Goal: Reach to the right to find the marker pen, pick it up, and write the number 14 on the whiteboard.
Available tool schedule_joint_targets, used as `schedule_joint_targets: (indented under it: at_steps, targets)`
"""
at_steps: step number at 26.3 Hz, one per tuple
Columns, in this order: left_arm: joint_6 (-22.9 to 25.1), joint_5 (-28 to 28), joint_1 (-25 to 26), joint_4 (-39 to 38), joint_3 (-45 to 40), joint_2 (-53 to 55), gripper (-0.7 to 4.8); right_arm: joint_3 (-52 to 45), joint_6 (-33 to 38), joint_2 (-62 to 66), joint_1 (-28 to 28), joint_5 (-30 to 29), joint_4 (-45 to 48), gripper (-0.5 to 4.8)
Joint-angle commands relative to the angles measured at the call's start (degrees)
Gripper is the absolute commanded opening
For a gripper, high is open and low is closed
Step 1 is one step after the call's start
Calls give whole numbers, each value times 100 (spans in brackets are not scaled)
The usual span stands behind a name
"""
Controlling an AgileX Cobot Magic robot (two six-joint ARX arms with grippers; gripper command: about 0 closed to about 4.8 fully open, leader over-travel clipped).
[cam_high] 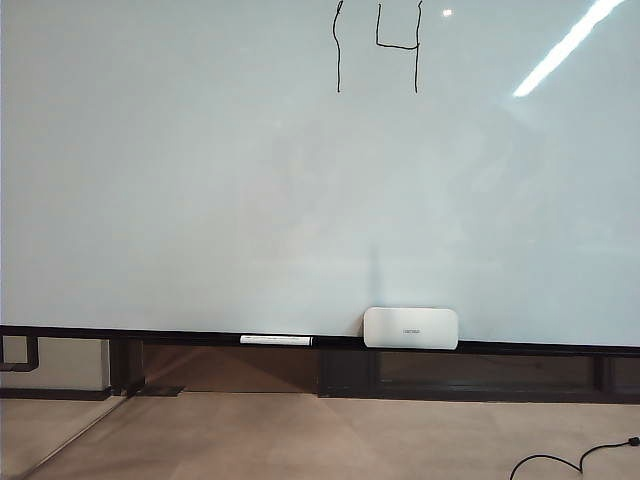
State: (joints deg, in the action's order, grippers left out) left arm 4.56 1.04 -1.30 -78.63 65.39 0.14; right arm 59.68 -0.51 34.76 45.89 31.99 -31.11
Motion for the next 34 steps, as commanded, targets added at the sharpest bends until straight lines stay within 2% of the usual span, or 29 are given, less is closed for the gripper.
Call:
schedule_joint_targets:
  at_steps: [1, 6, 9, 14, 23, 26, 32, 34]
  targets:
    - [-225, 415, 260, 136, 31, 7, -6, -280, 55, -629, 131, 291, -188, -2]
    - [-374, 750, 595, 426, 20, 7, -6, -640, 79, -1458, 166, 323, -496, -2]
    - [-461, 1239, 883, 833, -66, 7, -6, -765, 219, -1775, 166, 304, -748, -2]
    - [-673, 1989, 1322, 1316, -717, 7, -6, -907, 450, -1945, 166, 219, -1099, -2]
    - [-688, 1985, 1537, 2245, -1445, 7, -6, -1556, 501, -2232, 168, -361, -957, -2]
    - [-750, 2214, 1565, 2577, -1893, 4, -6, -1814, 503, -2463, 168, -664, -817, -2]
    - [-697, 2192, 1563, 3370, -2686, 4, -6, -2280, 505, -2835, 166, -881, -704, -1]
    - [-811, 2238, 1563, 3696, -2946, 4, -6, -2422, 553, -2905, 166, -1040, -656, -1]
